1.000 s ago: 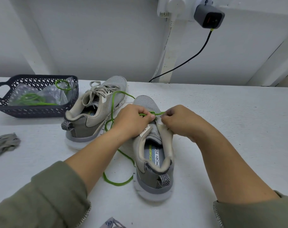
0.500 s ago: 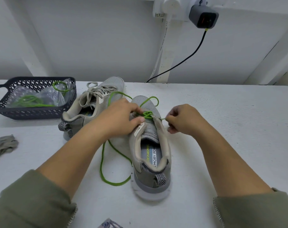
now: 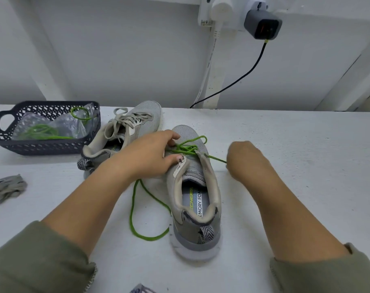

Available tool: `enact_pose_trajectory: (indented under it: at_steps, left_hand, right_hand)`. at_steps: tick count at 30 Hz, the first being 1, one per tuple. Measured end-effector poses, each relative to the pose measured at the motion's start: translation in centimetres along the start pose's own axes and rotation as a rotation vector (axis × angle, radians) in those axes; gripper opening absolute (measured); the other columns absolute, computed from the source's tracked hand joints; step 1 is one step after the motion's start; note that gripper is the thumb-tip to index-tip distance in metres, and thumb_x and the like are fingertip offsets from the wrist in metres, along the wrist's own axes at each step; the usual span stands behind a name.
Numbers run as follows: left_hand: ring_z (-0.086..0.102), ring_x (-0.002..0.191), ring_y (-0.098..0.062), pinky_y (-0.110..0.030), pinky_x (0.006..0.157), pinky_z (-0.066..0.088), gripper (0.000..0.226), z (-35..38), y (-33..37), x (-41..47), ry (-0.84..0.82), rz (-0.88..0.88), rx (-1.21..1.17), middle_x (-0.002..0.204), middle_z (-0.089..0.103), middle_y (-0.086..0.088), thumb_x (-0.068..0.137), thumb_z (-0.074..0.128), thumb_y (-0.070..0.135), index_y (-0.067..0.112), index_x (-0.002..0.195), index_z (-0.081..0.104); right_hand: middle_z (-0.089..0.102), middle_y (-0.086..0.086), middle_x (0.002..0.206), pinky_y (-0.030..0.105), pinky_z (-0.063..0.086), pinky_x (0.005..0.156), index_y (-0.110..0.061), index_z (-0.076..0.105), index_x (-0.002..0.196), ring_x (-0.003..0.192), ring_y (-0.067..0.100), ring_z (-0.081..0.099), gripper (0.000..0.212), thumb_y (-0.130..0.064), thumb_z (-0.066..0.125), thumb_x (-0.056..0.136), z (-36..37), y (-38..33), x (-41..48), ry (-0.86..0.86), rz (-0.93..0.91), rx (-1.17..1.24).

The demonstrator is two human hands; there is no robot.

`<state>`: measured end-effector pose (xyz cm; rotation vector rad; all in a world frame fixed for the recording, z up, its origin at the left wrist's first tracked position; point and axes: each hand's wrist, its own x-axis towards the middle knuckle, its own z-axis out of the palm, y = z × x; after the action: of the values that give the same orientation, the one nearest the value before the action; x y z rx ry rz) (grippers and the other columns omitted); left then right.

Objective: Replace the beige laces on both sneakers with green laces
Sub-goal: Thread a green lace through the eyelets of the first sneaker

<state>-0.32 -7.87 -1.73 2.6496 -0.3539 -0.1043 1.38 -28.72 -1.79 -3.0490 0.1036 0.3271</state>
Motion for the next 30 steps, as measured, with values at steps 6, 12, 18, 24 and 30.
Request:
enact_pose_trajectory:
  at_steps: [6, 12, 18, 24, 30]
  left_hand:
    - [0.022, 0.135, -0.025, -0.039, 0.111, 0.024, 0.067, -0.1, -0.1, -0.2, 0.079, -0.033, 0.094, 0.142, 0.039, 0.0, 0.085, 0.061, 0.051, 0.03, 0.143, 0.035]
    - [0.018, 0.139, -0.024, -0.04, 0.113, 0.022, 0.074, 0.2, -0.1, -0.3, 0.085, -0.073, 0.049, 0.142, 0.033, -0.003, 0.083, 0.062, 0.054, 0.027, 0.145, 0.032]
    - [0.039, 0.132, -0.024, -0.033, 0.104, 0.033, 0.076, 0.2, 0.4, -0.5, 0.028, -0.145, 0.01, 0.146, 0.035, -0.005, 0.085, 0.063, 0.052, 0.025, 0.146, 0.029]
    - [0.057, 0.115, -0.022, -0.033, 0.096, 0.044, 0.073, 0.5, 0.1, -0.4, -0.045, -0.22, -0.078, 0.129, 0.057, -0.005, 0.084, 0.063, 0.054, 0.024, 0.143, 0.034]
    - [0.051, 0.124, -0.018, -0.034, 0.106, 0.04, 0.069, 0.8, -0.4, 0.1, -0.057, -0.205, -0.175, 0.138, 0.052, -0.001, 0.086, 0.064, 0.047, 0.019, 0.144, 0.038]
  right_hand:
    - [0.058, 0.007, 0.105, 0.031, 0.044, 0.079, -0.019, 0.066, 0.116, 0.098, 0.024, 0.056, 0.027, -0.012, 0.059, 0.091, 0.0, -1.6, -0.1, 0.175, -0.472, 0.181]
    - [0.061, 0.006, 0.098, 0.029, 0.049, 0.063, -0.009, 0.066, 0.101, 0.08, 0.023, 0.059, 0.018, -0.005, 0.052, 0.091, 0.1, 0.3, 0.5, 0.032, -0.195, 0.05]
    - [0.064, 0.007, 0.103, 0.03, 0.046, 0.076, -0.014, 0.068, 0.105, 0.095, 0.023, 0.058, 0.019, -0.014, 0.052, 0.093, 0.2, -2.0, -0.1, 0.148, -0.476, 0.171]
    - [0.065, 0.01, 0.094, 0.031, 0.045, 0.065, -0.006, 0.064, 0.093, 0.078, 0.023, 0.056, 0.02, -0.023, 0.055, 0.089, -0.5, -0.5, 0.3, -0.059, -0.294, 0.099]
    - [0.058, 0.012, 0.085, 0.025, 0.032, 0.052, -0.005, 0.052, 0.083, 0.071, 0.023, 0.05, 0.045, -0.044, 0.036, 0.098, -0.7, -1.3, 2.6, -0.036, -0.022, 0.512]
